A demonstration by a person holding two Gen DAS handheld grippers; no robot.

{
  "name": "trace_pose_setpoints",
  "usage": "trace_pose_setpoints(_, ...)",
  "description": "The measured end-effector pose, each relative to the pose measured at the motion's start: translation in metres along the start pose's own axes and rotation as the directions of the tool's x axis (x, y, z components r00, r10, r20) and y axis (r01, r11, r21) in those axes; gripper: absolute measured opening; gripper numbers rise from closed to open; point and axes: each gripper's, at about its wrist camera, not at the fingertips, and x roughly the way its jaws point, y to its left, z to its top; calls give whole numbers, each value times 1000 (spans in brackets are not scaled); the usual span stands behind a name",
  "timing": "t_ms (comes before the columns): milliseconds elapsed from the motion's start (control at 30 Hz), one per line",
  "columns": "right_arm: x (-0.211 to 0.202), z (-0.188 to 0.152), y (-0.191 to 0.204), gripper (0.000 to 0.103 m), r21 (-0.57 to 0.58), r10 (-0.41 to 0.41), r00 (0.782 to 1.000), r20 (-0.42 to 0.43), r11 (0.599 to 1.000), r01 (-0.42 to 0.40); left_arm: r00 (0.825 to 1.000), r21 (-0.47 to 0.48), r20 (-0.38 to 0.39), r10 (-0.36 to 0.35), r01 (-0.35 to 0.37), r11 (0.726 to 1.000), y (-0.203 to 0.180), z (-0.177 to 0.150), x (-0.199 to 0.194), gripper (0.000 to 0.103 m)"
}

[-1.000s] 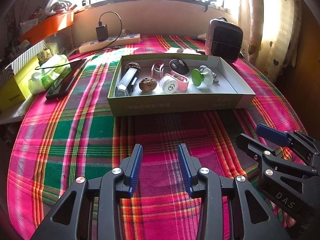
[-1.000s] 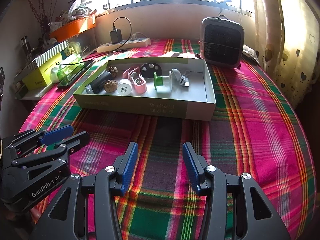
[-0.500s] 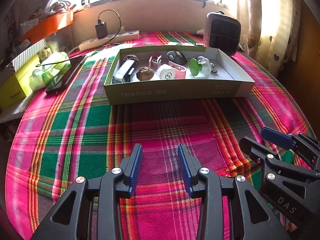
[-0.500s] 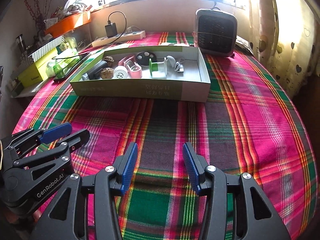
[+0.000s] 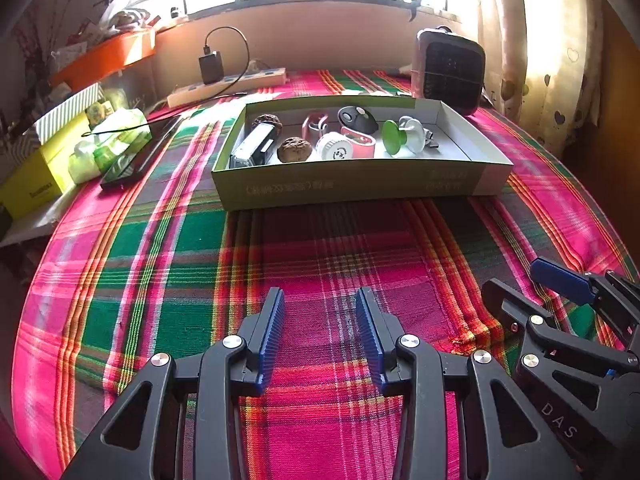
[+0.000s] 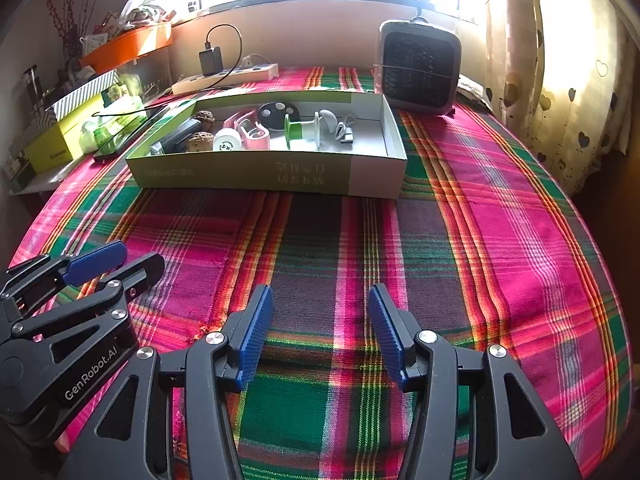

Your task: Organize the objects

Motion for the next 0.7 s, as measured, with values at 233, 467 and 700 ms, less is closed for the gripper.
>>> trace_pose_setpoints(233, 0, 0, 1, 51, -1, -2, 1000, 0, 1000, 2, 1000, -4, 0, -6, 6, 1000, 0, 0, 0, 36)
trace_pose_setpoints(467, 0, 0, 1, 51, -1, -2, 1000, 0, 1000, 2, 1000, -3, 0, -5, 5, 1000, 0, -1, 0, 36)
trace_pose_setpoints(700, 0, 0, 1, 52, -1, -2, 1000, 0, 1000, 2, 1000, -3, 0, -5, 5, 1000, 0, -1, 0, 36)
